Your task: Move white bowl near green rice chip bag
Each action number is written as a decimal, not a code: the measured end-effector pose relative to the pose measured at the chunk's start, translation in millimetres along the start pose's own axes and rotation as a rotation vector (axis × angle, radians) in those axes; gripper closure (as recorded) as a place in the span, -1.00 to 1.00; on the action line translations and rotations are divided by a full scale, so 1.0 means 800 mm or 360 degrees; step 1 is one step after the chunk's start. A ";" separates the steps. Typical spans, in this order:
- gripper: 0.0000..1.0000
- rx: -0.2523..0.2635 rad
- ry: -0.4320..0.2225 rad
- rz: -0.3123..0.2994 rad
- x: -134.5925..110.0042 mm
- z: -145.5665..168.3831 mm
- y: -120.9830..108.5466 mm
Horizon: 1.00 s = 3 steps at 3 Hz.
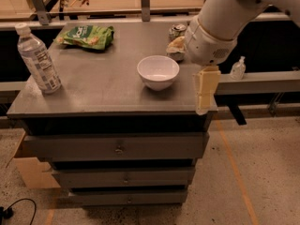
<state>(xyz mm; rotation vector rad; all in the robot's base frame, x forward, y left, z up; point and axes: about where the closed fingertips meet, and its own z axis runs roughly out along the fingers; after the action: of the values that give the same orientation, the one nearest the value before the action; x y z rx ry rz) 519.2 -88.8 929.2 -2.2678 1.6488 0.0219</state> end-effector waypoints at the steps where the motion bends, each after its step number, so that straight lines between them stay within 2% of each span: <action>1: -1.00 -0.0032 -0.0002 -0.0123 -0.009 0.037 -0.026; 2: -1.00 -0.0047 -0.0026 -0.0207 -0.015 0.067 -0.050; 3: -0.51 -0.0068 0.0029 -0.0240 -0.016 0.098 -0.080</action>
Offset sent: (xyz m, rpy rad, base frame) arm 0.0688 0.0546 -0.0564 -0.0177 -0.0030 0.1989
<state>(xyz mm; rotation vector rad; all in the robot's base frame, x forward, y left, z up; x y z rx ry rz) 588.3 -38.0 874.8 -2.4250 1.4950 0.0001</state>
